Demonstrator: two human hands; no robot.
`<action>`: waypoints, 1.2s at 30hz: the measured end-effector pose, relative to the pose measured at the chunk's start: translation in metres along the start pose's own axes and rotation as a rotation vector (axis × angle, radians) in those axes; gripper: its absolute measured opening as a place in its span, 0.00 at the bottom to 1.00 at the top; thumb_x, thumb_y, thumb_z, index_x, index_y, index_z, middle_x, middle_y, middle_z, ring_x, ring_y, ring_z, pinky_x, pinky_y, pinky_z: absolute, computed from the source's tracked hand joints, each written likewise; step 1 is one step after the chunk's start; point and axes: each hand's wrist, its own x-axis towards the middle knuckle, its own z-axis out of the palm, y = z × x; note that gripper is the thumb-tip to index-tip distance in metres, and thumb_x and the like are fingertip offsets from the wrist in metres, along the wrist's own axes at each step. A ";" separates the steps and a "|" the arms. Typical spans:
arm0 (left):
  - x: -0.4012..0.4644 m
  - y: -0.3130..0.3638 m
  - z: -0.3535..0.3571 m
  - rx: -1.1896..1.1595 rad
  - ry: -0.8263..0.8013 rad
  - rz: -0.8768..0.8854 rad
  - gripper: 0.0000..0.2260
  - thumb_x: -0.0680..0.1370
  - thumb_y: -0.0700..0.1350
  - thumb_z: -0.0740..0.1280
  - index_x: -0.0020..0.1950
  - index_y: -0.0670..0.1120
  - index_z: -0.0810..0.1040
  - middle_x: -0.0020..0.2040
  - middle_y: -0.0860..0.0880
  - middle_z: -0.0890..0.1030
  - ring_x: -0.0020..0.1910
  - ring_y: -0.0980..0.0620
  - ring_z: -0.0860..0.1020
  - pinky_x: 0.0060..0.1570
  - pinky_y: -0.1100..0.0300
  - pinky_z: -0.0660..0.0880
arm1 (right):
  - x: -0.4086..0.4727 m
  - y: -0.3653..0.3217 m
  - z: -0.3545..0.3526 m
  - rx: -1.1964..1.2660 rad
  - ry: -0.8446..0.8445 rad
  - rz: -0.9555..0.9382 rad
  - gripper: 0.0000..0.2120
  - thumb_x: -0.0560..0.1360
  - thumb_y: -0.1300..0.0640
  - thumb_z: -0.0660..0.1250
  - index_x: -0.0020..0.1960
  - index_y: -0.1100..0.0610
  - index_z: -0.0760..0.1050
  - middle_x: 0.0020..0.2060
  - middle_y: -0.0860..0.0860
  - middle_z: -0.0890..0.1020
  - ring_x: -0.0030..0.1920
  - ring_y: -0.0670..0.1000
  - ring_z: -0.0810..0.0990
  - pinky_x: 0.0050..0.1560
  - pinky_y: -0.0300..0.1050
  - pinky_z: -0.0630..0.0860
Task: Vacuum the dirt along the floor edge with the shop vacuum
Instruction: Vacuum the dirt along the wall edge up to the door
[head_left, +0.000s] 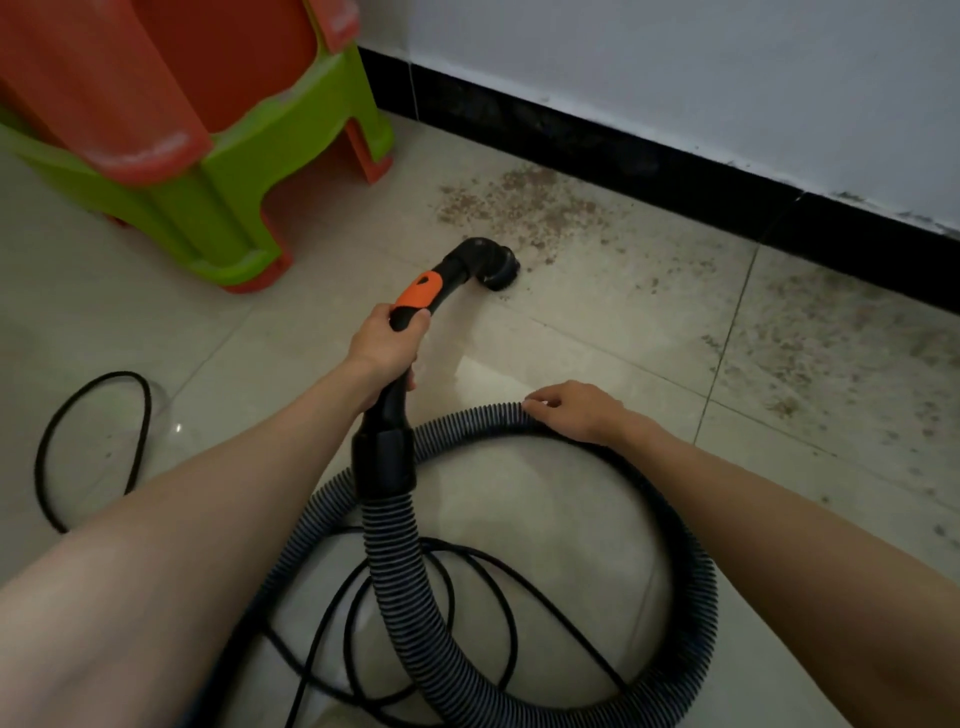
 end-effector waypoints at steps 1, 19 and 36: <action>-0.002 0.000 0.002 0.017 0.005 0.000 0.14 0.80 0.51 0.61 0.60 0.43 0.68 0.37 0.45 0.72 0.25 0.48 0.71 0.26 0.59 0.70 | 0.002 0.001 0.002 0.009 0.026 0.016 0.20 0.80 0.39 0.55 0.67 0.44 0.75 0.66 0.50 0.77 0.66 0.56 0.73 0.68 0.59 0.66; -0.014 -0.005 -0.015 -0.129 -0.048 -0.129 0.13 0.78 0.48 0.63 0.56 0.41 0.71 0.33 0.44 0.71 0.25 0.48 0.69 0.24 0.60 0.71 | -0.026 -0.081 -0.007 0.580 -0.009 -0.094 0.13 0.82 0.54 0.59 0.53 0.60 0.79 0.50 0.57 0.82 0.48 0.53 0.80 0.48 0.42 0.76; 0.002 -0.011 -0.050 -0.444 0.047 -0.172 0.23 0.81 0.59 0.54 0.43 0.40 0.72 0.33 0.45 0.73 0.30 0.49 0.72 0.33 0.58 0.73 | -0.068 -0.136 0.039 1.156 -0.461 -0.195 0.14 0.81 0.47 0.58 0.58 0.55 0.73 0.47 0.52 0.80 0.44 0.49 0.80 0.48 0.40 0.78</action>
